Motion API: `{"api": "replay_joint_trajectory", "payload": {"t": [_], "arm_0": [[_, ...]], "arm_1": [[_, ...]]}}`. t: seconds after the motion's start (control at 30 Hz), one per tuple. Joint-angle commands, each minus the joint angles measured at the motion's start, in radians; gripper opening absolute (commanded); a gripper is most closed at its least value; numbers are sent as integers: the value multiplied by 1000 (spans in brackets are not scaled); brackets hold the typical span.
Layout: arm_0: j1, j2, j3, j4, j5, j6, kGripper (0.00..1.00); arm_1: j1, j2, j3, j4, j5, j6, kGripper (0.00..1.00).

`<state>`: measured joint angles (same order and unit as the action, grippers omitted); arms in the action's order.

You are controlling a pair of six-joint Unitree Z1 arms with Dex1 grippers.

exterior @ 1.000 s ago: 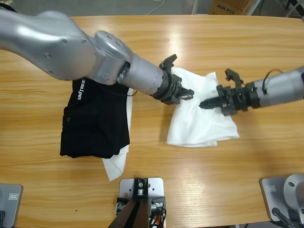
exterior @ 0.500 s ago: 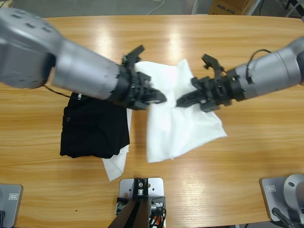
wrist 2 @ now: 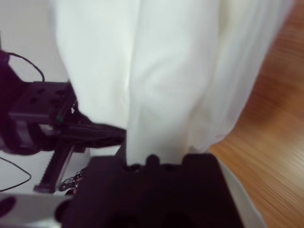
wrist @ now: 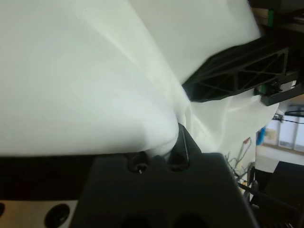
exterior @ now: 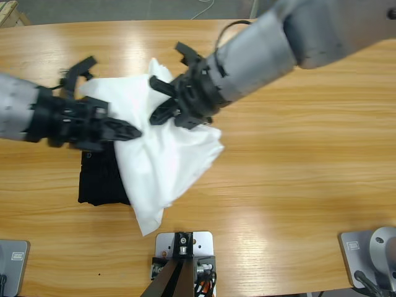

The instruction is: Fold clothes

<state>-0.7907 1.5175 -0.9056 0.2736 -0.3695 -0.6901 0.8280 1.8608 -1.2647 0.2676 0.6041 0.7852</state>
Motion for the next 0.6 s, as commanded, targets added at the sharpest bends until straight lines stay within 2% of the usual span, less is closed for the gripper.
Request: {"api": "replay_joint_trajectory", "payload": {"t": [0.03,0.13,0.3,0.43,0.6], "arm_0": [[95,-126,64,115,-2,76,0],[133,-127,59,145,-2,128,0],[190,-82,29,212,-21,242,0],[260,-57,-32,328,-22,390,0],[339,-36,-49,349,-41,446,0]], "arm_1": [[54,111,-144,63,-29,25,0],[79,129,-174,87,-47,51,0],[132,130,-182,107,-133,130,0],[137,117,-182,107,-196,158,0],[137,102,-180,92,-227,170,0]]}}
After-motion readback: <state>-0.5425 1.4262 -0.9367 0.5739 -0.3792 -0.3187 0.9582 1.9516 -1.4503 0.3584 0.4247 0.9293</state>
